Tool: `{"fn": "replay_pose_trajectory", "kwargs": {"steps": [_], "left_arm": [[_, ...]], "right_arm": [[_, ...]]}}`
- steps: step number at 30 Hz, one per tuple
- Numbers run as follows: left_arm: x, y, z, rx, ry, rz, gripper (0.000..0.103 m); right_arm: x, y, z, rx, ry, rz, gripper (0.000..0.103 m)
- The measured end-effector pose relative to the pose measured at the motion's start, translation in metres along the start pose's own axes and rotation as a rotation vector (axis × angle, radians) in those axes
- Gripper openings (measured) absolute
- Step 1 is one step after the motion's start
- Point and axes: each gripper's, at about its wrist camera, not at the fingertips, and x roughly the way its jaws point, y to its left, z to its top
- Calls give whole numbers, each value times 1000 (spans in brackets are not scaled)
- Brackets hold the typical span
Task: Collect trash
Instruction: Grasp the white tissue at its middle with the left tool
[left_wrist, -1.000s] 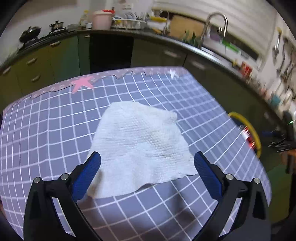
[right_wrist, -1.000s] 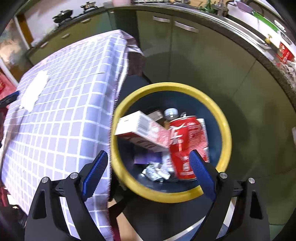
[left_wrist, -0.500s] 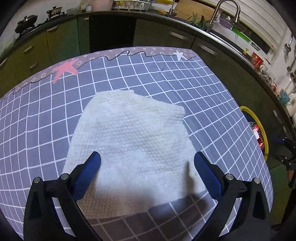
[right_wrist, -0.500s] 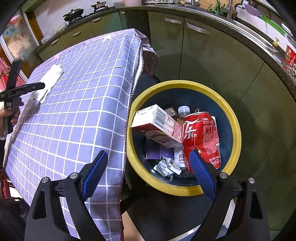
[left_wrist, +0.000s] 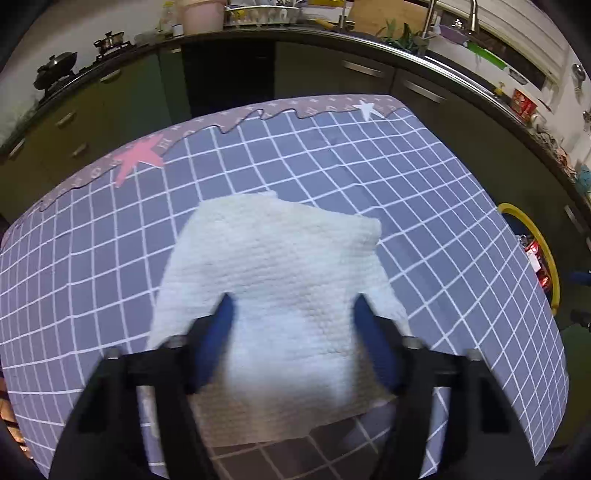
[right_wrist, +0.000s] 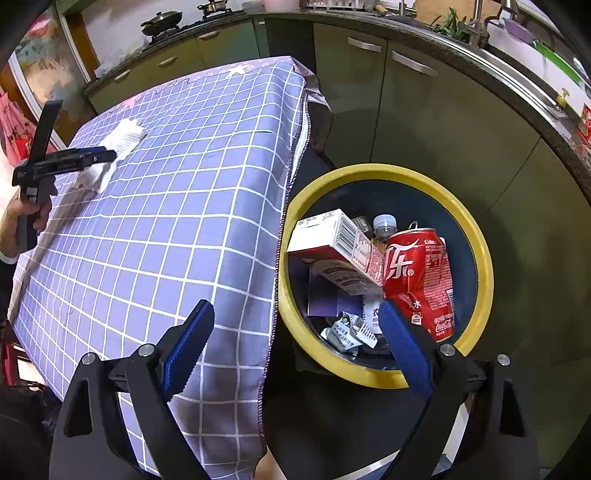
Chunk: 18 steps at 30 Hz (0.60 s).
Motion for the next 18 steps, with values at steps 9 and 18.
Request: {"fn": "replay_pose_trajectory", "kwargs": {"steps": [9,18], "left_arm": [[-7,19,-5,-45,6,-58,4],[-37,17,-8,-13,-52,-43,4]], "right_arm": [[-3,3,-3,5,-4,8,89],[-10,4,-2,8,-22,14,89]]}}
